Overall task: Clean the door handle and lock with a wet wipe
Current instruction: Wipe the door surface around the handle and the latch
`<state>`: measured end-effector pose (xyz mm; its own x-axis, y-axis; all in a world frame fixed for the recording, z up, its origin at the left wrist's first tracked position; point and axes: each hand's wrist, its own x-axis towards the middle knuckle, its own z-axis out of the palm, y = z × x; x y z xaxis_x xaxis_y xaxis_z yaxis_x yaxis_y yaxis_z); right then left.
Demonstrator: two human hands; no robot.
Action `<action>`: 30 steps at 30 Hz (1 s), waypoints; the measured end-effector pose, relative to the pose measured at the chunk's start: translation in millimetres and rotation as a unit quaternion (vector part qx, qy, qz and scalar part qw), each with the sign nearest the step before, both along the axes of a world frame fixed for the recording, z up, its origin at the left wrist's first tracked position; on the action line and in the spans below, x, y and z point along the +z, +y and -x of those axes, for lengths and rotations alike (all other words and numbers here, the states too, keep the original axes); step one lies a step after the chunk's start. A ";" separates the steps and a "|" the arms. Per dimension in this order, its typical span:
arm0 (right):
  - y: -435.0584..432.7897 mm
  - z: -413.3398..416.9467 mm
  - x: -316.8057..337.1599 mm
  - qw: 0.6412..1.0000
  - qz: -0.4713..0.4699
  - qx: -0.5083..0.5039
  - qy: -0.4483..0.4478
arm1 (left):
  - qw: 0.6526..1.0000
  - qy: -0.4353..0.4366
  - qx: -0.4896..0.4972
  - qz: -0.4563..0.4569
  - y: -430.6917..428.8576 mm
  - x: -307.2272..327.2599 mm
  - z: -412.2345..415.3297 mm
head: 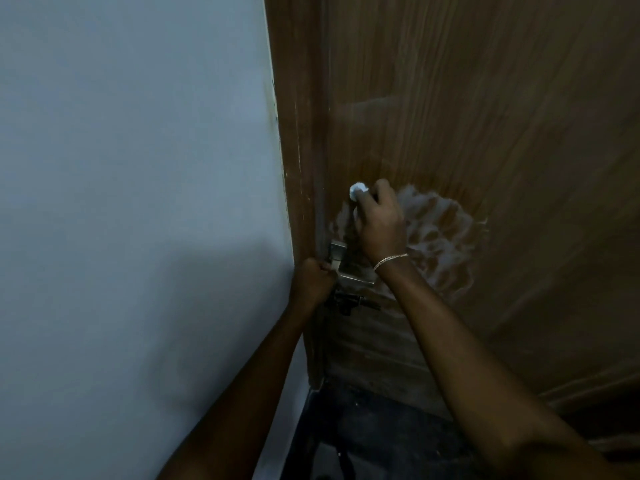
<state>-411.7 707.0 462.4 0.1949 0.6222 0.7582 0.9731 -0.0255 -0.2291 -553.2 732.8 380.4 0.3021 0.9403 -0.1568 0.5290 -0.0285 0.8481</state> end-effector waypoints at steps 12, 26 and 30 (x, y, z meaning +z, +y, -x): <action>11.1 -1.1 9.2 0.997 -0.004 -0.028 -0.074 | 0.997 0.061 -0.044 0.028 12.0 -14.6 -6.2; 21.3 24.3 0.9 0.979 0.067 -0.057 -0.184 | 0.993 0.054 -0.079 0.062 24.4 -8.1 -1.2; 6.4 -3.1 3.3 0.983 0.004 -0.100 -0.154 | 0.994 0.051 -0.074 0.061 27.3 -10.5 -0.7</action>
